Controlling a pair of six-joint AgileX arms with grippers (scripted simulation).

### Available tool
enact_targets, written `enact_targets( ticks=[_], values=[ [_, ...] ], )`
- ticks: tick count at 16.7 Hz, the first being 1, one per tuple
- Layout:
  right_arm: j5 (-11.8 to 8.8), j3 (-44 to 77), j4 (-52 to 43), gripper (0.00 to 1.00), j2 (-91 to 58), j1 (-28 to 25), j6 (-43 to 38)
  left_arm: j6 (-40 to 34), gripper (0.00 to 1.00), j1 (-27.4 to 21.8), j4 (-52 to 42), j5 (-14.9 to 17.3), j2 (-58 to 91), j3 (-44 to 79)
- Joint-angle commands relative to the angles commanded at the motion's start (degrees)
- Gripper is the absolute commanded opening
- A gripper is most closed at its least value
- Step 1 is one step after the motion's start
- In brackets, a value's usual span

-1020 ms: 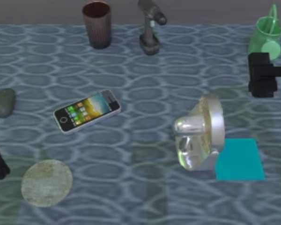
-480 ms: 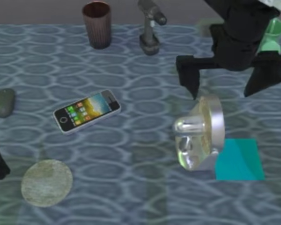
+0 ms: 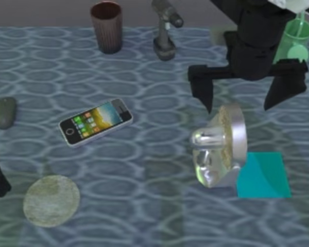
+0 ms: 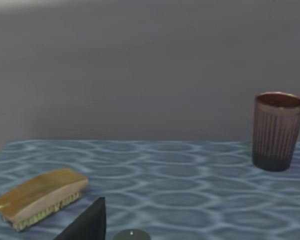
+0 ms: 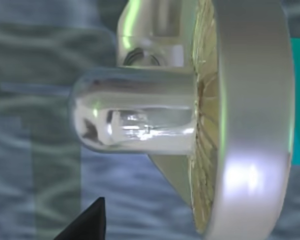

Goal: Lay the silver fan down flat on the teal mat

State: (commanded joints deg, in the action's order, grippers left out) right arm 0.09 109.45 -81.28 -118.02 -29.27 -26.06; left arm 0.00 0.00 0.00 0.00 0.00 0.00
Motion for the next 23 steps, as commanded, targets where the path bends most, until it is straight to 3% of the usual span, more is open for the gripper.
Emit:
enact_targets(
  ticks=[7,11,23],
  values=[
    [0.02,-10.31,10.40,1.00,-0.13,-0.34,-0.16,0.00,1.00,0.00,0.00,0.00,0.00,0.00],
    [0.02,-10.88,10.97,1.00,-0.17,-0.36,-0.19,0.00,1.00,0.00,0.00,0.00,0.00,0.00],
    [0.02,-10.88,10.97,0.10,-0.17,-0.36,-0.19,0.00,1.00,0.00,0.00,0.00,0.00,0.00]
  ],
)
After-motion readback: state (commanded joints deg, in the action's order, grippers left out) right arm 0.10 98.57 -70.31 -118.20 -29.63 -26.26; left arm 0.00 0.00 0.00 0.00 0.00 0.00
